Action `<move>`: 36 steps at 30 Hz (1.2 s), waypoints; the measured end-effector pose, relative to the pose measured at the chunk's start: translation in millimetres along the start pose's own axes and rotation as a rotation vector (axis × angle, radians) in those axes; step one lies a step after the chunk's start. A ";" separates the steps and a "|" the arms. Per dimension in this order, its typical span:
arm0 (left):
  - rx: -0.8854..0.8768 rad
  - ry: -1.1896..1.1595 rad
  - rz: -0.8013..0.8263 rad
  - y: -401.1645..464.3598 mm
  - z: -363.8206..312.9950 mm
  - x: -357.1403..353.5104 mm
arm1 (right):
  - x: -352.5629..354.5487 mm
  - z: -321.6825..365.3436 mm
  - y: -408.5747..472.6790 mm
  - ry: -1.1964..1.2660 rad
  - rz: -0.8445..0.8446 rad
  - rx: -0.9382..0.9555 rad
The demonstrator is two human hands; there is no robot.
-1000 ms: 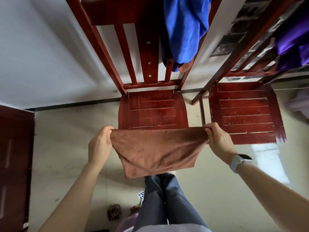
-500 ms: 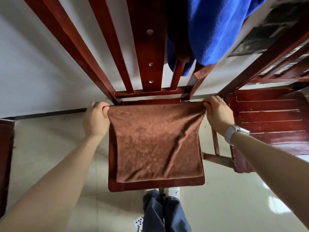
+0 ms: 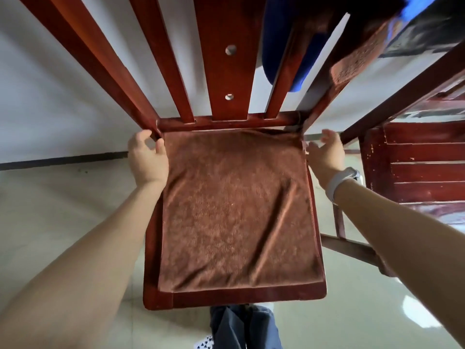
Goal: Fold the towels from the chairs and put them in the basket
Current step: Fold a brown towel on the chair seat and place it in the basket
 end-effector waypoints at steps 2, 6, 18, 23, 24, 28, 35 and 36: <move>-0.051 0.048 0.035 -20.6 2.4 5.8 | 4.1 -12.8 -15.1 -0.038 -0.020 0.053; -0.219 0.264 0.285 -106.5 33.8 25.9 | 8.2 -64.5 -93.7 -0.438 0.048 0.509; -0.324 0.714 0.500 -197.6 115.4 26.5 | -44.3 -158.0 -160.3 -0.919 0.189 0.881; -0.244 0.716 0.487 -197.9 121.2 46.1 | -19.0 -185.0 -158.5 -0.872 0.152 0.846; -0.232 0.720 0.498 -197.3 121.7 51.5 | -13.5 -186.5 -158.0 -0.856 0.154 0.831; -0.224 0.705 0.478 -186.2 109.6 53.6 | -5.6 -161.6 -148.7 -0.745 0.063 0.736; -0.379 0.702 0.551 -163.5 86.3 -0.4 | -54.7 -97.7 -107.6 -0.828 0.109 0.802; -0.355 0.711 0.547 -161.1 90.7 1.3 | -54.7 -102.3 -101.4 -0.852 0.120 0.786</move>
Point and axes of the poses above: each hand's wrist, its own y-axis towards the middle knuckle, its own x-axis out of the back of the hand, z = x × y, the point moved 1 cm from there along y, towards the middle knuckle, and after that the axes turned 13 degrees about -y, right-handed, at the moved point
